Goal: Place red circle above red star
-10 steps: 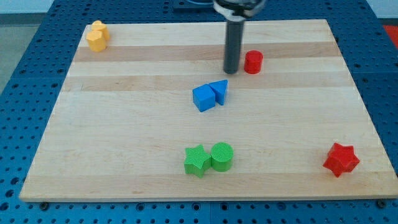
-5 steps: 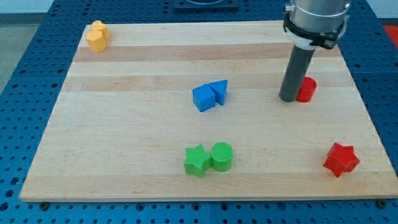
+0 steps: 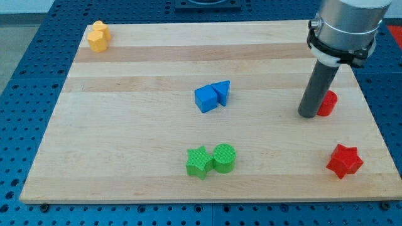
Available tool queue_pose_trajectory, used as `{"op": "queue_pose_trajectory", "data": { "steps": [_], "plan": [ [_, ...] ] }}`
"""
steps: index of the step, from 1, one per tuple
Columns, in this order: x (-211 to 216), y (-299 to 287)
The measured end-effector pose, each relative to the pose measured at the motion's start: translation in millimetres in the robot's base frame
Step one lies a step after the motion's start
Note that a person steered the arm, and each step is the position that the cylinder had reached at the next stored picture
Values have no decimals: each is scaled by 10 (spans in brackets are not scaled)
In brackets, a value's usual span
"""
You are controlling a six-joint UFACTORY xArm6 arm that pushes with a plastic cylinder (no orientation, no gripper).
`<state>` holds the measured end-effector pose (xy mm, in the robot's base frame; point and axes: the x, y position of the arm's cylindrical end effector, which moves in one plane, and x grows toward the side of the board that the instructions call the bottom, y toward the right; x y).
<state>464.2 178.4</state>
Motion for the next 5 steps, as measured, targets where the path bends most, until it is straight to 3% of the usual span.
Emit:
{"op": "queue_pose_trajectory", "data": {
  "steps": [2, 3, 5],
  "plan": [
    [-673, 39],
    [-514, 321],
    [332, 348]
  ]
}}
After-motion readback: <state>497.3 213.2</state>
